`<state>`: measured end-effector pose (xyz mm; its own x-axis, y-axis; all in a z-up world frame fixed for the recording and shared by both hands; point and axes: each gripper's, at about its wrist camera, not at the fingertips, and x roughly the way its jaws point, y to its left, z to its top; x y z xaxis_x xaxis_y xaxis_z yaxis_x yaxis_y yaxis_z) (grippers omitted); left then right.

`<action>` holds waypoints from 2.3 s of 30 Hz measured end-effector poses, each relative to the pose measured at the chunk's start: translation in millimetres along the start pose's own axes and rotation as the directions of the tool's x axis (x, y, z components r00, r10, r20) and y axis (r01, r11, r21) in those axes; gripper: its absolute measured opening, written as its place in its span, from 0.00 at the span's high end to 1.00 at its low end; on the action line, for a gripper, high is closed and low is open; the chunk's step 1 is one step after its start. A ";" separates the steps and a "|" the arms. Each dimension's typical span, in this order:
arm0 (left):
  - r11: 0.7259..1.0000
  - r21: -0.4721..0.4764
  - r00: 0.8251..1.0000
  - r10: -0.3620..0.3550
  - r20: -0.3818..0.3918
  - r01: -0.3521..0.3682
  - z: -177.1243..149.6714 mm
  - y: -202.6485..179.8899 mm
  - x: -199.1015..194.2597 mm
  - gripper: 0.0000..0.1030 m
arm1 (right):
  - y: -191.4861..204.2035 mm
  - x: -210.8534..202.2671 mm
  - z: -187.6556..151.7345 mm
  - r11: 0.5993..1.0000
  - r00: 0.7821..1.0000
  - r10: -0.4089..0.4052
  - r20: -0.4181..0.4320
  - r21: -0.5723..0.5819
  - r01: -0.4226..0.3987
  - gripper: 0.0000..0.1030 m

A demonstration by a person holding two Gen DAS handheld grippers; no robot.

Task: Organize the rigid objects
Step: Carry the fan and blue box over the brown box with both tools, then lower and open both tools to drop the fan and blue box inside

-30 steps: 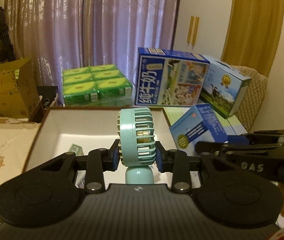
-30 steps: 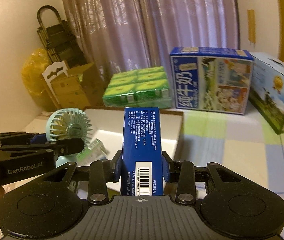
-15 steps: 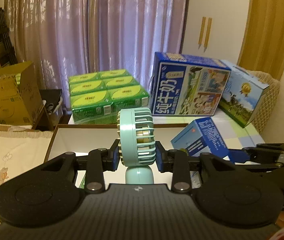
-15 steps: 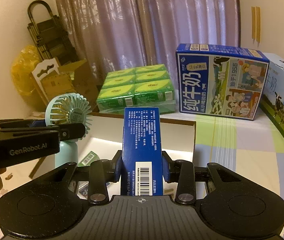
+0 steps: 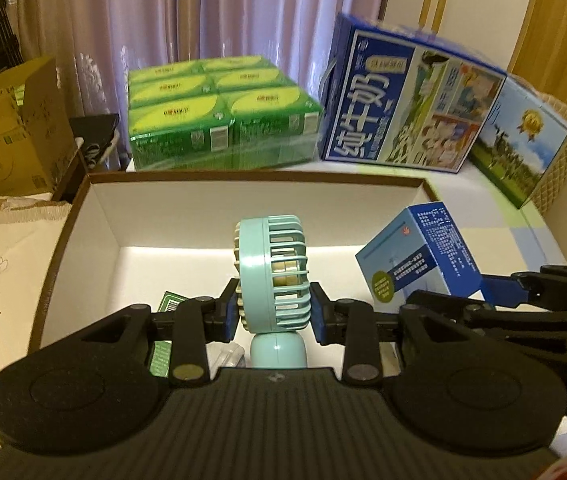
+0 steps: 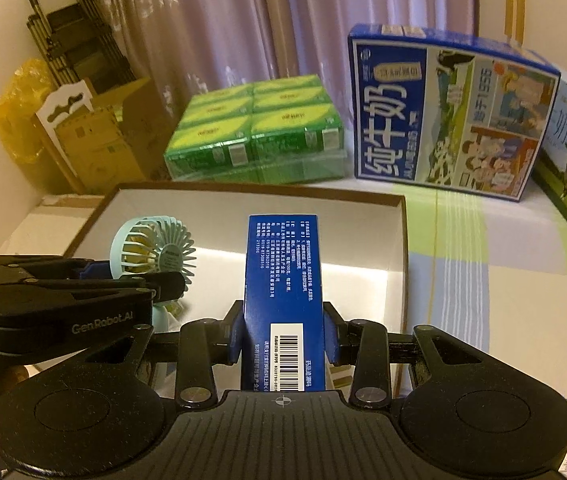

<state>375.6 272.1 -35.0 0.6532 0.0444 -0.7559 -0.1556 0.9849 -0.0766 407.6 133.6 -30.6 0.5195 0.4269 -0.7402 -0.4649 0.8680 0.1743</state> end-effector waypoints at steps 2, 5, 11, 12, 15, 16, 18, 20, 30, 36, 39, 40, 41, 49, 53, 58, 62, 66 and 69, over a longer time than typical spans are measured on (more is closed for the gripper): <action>1.000 -0.002 1.000 -0.008 -0.023 0.008 -0.9 1.8 9.4 0.71 | -1.5 7.8 -1.0 1.000 1.000 -0.001 -0.019 0.010 0.001 0.66; 1.000 -0.001 0.998 -0.019 -0.058 0.019 -4.5 3.0 22.7 0.71 | -2.4 18.6 -2.8 1.000 0.999 -0.008 -0.043 0.016 0.008 0.66; 1.000 0.000 0.992 -0.021 -0.126 0.021 -12.7 8.2 45.1 0.71 | -2.6 33.2 -6.8 1.000 0.997 -0.012 -0.078 0.026 0.014 0.66; 1.000 -0.003 0.989 -0.024 -0.147 0.024 -14.0 9.5 49.4 0.71 | -2.5 35.0 -7.6 1.000 0.996 -0.012 -0.083 0.026 0.015 0.66; 1.000 -0.005 0.981 -0.025 -0.194 0.024 -17.7 11.8 59.1 0.70 | -1.9 39.9 -8.4 0.999 0.996 -0.012 -0.093 0.033 0.015 0.66; 1.000 -0.001 0.982 -0.024 -0.188 0.024 -18.7 11.9 58.7 0.68 | -2.2 40.9 -8.4 0.999 0.996 -0.010 -0.090 0.042 0.014 0.66; 1.000 0.011 0.984 -0.018 -0.179 0.020 -18.6 12.2 56.4 0.65 | -2.0 42.2 -8.3 0.998 0.997 -0.015 -0.078 0.058 0.020 0.65; 1.000 0.017 0.986 -0.009 -0.166 0.012 -17.3 14.5 51.8 0.58 | -2.2 43.5 -9.5 0.998 0.997 -0.012 -0.082 0.067 0.017 0.63; 1.000 -0.010 0.987 0.021 -0.157 -0.022 -17.0 29.0 36.4 0.54 | 0.1 39.8 -23.4 0.999 0.992 -0.015 -0.127 0.049 0.021 0.44; 1.000 -0.022 0.988 0.016 -0.156 -0.019 -23.6 29.0 28.4 0.54 | 2.9 30.1 -26.4 0.999 0.993 -0.033 -0.113 0.015 0.035 0.44; 1.000 -0.021 0.989 0.012 -0.150 -0.016 -25.5 26.6 25.8 0.54 | 7.5 26.1 -28.5 0.997 0.995 -0.064 -0.073 -0.041 0.061 0.51; 1.000 -0.022 0.989 0.011 -0.150 -0.015 -26.1 26.2 25.2 0.54 | 9.1 25.5 -29.2 0.996 0.995 -0.069 -0.067 -0.067 0.065 0.55; 1.000 -0.023 0.989 0.010 -0.149 -0.014 -26.4 25.8 24.5 0.54 | 10.3 25.6 -30.0 0.995 0.996 -0.067 -0.066 -0.083 0.062 0.64; 1.000 -0.026 0.991 0.014 -0.132 -0.018 -24.2 25.7 20.8 0.54 | 7.6 26.1 -25.4 0.983 0.996 -0.090 -0.011 -0.162 0.087 0.66; 0.999 -0.029 0.993 0.020 -0.117 -0.023 -18.1 26.9 20.0 0.54 | -0.6 29.8 -15.0 0.979 0.996 -0.090 0.009 -0.181 0.090 0.66; 0.999 -0.035 0.994 0.026 -0.107 -0.030 -11.6 29.0 23.4 0.54 | -8.3 42.6 -8.7 0.960 0.990 -0.136 0.030 -0.245 0.139 0.58; 0.999 -0.037 0.993 0.025 -0.116 -0.029 -11.4 29.7 27.8 0.54 | -19.2 38.2 -9.2 0.978 0.995 -0.103 0.008 -0.181 0.102 0.46; 0.999 -0.039 0.991 0.022 -0.129 -0.027 -13.2 29.1 30.4 0.54 | -18.6 30.5 -13.4 0.981 0.995 -0.099 0.005 -0.166 0.098 0.45; 0.999 -0.036 0.991 0.016 -0.133 -0.021 -14.5 27.0 29.8 0.54 | -18.9 23.7 -13.1 0.984 0.996 -0.090 0.010 -0.150 0.090 0.44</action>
<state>380.1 297.6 -69.0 0.5461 0.0378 -0.8369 -0.1964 0.9769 -0.0840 419.3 124.0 -60.0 0.5663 0.3495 -0.7464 -0.5185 0.8550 0.0070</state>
